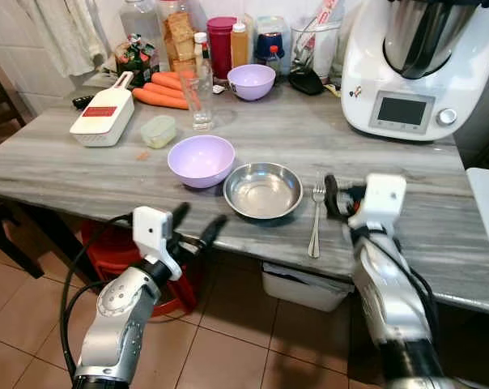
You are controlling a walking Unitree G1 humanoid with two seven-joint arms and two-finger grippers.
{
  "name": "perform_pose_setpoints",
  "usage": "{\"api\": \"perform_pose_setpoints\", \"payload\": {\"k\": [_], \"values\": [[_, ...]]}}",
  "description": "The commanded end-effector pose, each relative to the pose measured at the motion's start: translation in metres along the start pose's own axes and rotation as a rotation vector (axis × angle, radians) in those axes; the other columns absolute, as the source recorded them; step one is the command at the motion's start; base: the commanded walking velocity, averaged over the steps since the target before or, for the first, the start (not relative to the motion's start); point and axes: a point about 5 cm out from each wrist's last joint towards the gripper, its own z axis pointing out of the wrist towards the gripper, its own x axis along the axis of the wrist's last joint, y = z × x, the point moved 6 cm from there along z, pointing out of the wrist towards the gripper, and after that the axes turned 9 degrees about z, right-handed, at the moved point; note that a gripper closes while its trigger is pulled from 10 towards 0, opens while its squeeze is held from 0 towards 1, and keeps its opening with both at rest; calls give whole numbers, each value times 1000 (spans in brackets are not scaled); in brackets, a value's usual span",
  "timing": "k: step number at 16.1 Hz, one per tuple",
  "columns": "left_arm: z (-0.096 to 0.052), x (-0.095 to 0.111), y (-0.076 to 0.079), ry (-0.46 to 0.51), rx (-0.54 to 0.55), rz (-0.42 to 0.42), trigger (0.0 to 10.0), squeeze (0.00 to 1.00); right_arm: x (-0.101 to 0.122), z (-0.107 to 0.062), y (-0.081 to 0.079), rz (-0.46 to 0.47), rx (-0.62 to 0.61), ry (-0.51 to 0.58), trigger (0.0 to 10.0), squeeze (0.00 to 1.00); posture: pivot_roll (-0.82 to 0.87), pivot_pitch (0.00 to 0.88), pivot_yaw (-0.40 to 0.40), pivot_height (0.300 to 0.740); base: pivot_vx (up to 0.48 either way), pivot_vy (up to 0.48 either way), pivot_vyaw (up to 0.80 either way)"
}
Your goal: Setting the table
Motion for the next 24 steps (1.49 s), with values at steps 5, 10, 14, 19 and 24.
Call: {"api": "perform_pose_setpoints", "payload": {"k": [5, 10, 14, 19, 24], "values": [[-20, -16, -36, -62, 299, 70, 10000, 0, 15, -40, 22, -152, -51, 98, 10000, 1000, -26, 14, 14, 740, 0, 0, 0], [-27, -22, -53, -99, 405, 119, 10000, 0, 7, -63, 23, -121, -29, 57, 10000, 0, -37, 25, 25, 740, 0, 0, 0], [-23, -22, -51, -96, 419, 113, 10000, 0, 10, -54, 19, -120, -10, 58, 10000, 0, -51, 25, 21, 740, 0, 0, -400], [-15, -18, -51, -91, 410, 121, 10000, 0, 14, -46, 9, -115, 34, 64, 10000, 0, -52, 28, 23, 740, 0, 0, -480], [-13, -18, -48, -94, 390, 124, 10000, 0, 13, -43, 6, -109, 31, 62, 10000, 0, -50, 35, 30, 740, -225, 0, 0]]}}
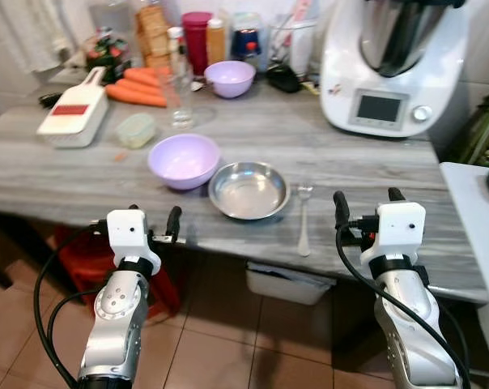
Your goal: Setting the table
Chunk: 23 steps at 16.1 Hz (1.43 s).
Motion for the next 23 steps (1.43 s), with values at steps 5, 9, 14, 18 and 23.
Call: {"api": "perform_pose_setpoints", "payload": {"k": [5, 9, 14, 18, 23], "values": [[-1, -4, 3, -20, -23, 7, 10000, 0, -4, 3, 3, -2, -16, -22, 10000, 0, -53, 44, 29, 740, -300, 0, 0], [-2, -5, 7, -21, -35, -4, 10000, 0, -8, 2, 7, 13, -42, -43, 10000, 0, -54, 46, 25, 740, -294, 0, 0], [-2, -4, 10, -18, -52, -3, 10000, 0, -9, 6, 12, 20, -59, -48, 10000, 0, -53, 47, 25, 740, -287, 0, 0], [-1, -3, 12, -15, -61, -1, 10000, 0, -9, 10, 13, 26, -64, -46, 10000, 0, -52, 43, 25, 740, -291, 0, 0], [-2, 5, 18, 29, -120, -24, 10000, 0, -4, 11, 7, 12, -45, -21, 10000, 0, -44, 37, 27, 740, -109, 0, 0]]}}
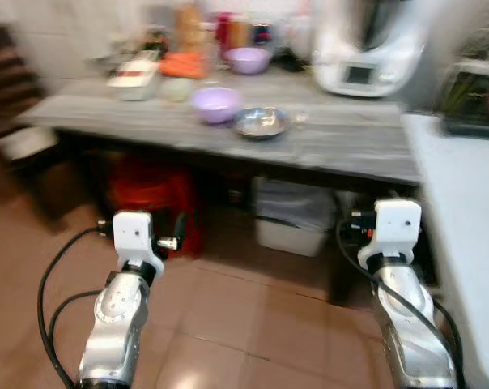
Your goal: Setting the table
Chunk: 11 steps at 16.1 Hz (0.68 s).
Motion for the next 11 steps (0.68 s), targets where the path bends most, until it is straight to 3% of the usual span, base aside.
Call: {"api": "perform_pose_setpoints", "payload": {"k": [1, 5, 11], "values": [[4, 17, 7, 71, -65, -20, 10000, 0, 6, 1, 3, -3, -14, 22, 10000, 0, -48, 39, 26, 740, 0, 0, 0], [5, 20, 7, 82, -85, 8, 10000, 0, 6, 1, 5, -5, -22, 21, 10000, 0, -48, 44, 30, 740, 0, 0, 0], [4, 21, 10, 84, -114, -9, 10000, 0, 5, 3, 4, -10, -29, 24, 10000, 0, -44, 49, 34, 740, 0, -400, 0]]}}
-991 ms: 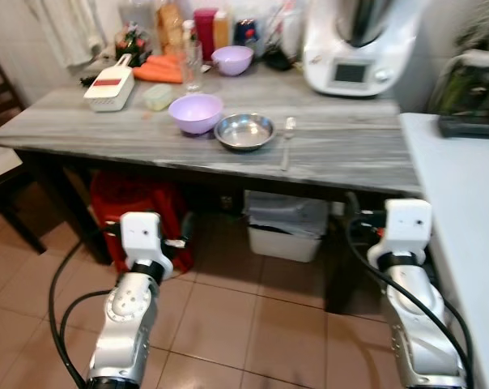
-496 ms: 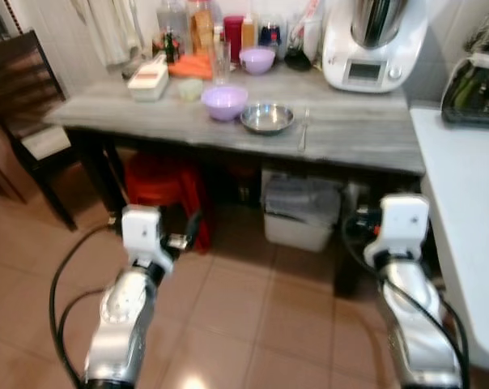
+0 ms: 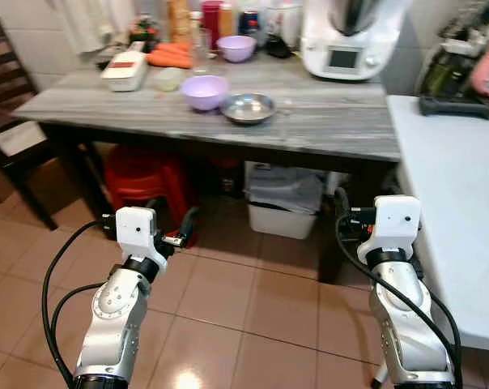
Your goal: Setting the table
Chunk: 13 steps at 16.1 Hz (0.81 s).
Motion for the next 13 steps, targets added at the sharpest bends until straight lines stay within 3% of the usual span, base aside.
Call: {"api": "perform_pose_setpoints", "payload": {"k": [1, 9, 13], "values": [[1, 4, 3, 11, -12, -4, 10000, 0, 1, 1, 3, -5, -12, 2, 10000, 0, -45, 49, 35, 740, 0, -480, 0], [2, 4, 7, 13, -37, -11, 10000, 0, 2, 2, 4, 16, -19, 9, 10000, 0, -45, 52, 40, 740, 0, -480, 0], [2, 4, 8, 13, -44, -13, 10000, 0, 2, 2, 3, 10, -17, 10, 10000, 0, -45, 52, 40, 740, 0, -356, -600]]}}
